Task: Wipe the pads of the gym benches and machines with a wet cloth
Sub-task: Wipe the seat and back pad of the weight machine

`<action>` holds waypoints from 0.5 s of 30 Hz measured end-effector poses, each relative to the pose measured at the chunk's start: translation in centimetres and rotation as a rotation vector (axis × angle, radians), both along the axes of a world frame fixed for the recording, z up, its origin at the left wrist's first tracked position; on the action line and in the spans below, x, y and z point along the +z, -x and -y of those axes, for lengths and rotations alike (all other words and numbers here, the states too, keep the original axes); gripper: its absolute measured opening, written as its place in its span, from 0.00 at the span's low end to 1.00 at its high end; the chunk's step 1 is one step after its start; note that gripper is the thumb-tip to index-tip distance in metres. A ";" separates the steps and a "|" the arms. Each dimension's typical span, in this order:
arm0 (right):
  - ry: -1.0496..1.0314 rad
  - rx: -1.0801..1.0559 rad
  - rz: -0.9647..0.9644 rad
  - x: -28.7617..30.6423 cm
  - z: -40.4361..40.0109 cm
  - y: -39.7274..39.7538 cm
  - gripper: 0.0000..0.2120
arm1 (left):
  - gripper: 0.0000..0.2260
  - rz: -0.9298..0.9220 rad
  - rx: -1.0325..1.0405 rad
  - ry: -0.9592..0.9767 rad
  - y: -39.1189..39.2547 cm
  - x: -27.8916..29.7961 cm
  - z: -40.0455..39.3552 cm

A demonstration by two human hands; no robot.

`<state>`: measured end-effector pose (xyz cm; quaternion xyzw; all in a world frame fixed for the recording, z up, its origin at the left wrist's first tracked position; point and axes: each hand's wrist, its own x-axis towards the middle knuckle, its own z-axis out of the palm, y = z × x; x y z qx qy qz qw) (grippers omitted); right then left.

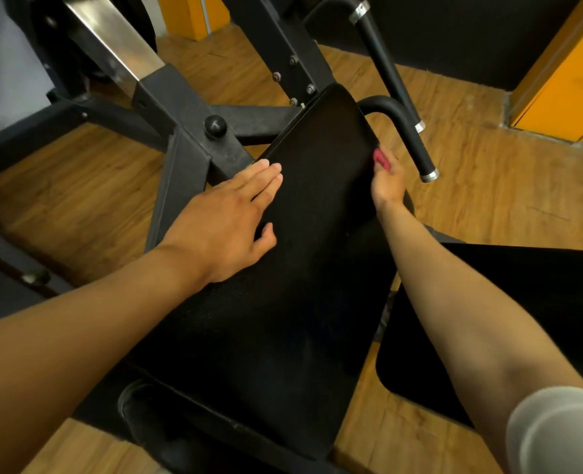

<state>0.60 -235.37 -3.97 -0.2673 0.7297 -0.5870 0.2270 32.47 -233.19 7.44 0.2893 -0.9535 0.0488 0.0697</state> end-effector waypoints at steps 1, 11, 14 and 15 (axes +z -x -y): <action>0.043 0.112 -0.037 1.4 0.6 -0.5 0.21 | 0.32 -0.006 -0.001 0.001 0.0 0.0 0.0; -0.017 -0.132 0.072 -2.9 -0.6 2.2 0.20 | 0.32 -0.005 -0.001 -0.001 0.0 -0.1 0.2; -0.098 -0.255 0.103 -5.2 -1.9 2.8 0.19 | 0.32 -0.010 -0.005 -0.012 0.0 -0.1 0.2; -0.098 -0.269 0.085 -5.0 -1.9 2.4 0.19 | 0.32 -0.008 -0.003 -0.007 0.1 -0.1 0.2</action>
